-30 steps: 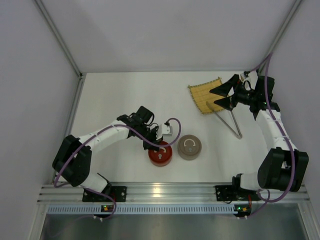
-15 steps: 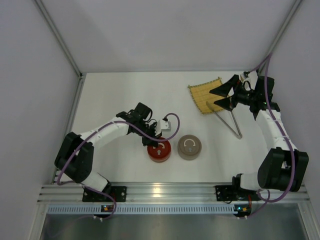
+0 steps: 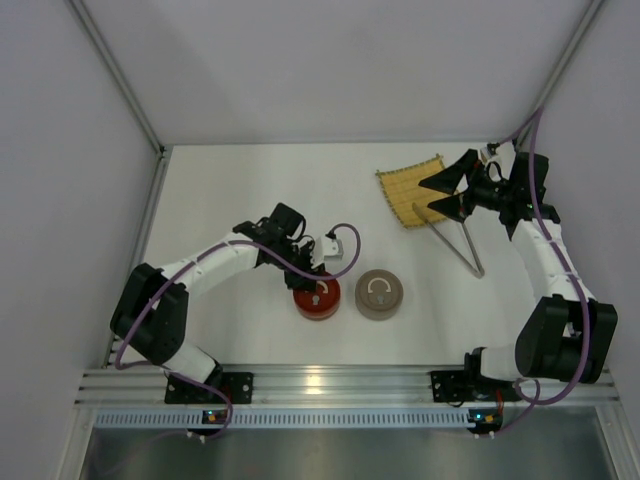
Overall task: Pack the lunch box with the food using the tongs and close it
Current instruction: Move the packing box to the center of the board, then reset both arms
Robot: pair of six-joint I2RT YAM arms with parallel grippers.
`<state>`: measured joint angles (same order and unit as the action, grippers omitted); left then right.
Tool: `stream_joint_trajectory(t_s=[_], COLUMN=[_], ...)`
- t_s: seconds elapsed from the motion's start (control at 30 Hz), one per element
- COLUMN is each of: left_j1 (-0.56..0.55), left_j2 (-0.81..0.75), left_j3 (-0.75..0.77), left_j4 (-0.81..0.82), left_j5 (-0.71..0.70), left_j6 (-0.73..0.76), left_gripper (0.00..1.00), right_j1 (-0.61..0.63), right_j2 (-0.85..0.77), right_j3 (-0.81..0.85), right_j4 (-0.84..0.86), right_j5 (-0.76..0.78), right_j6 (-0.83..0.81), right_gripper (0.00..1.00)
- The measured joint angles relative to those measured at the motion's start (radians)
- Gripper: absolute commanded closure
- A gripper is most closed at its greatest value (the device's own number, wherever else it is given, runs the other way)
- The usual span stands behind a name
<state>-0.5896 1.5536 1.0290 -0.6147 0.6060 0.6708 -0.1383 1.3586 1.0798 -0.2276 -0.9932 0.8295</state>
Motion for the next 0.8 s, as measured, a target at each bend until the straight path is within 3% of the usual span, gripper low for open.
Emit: stream_joint_trajectory(t_s=[0.3,0.6,0.7,0.8], left_j1=[0.003,0.008,0.023,0.060], left_j2=[-0.001,-0.053,-0.059,-0.059], left_j3=[0.018,0.032,0.049,0.087], left_j4=[-0.005,0.027,0.039,0.036], left_j5=[-0.073,-0.128,-0.127,-0.118], left_j6=[-0.023,-0.069,-0.103,-0.156], left_gripper=[0.53,0.51,0.44,0.23], right_j1=[0.000,0.000,0.000,0.000], right_j2=[0.000,0.000,-0.001,-0.001], right_j3=[0.000,-0.008,-0.005,0.024], right_j4=[0.000,0.000,-0.015,-0.106], right_j5=[-0.003,-0.004,-0.002,0.020], right_j6=[0.000,-0.001,-0.040,-0.154], right_gripper=[0.01,0.01,0.01,0.01])
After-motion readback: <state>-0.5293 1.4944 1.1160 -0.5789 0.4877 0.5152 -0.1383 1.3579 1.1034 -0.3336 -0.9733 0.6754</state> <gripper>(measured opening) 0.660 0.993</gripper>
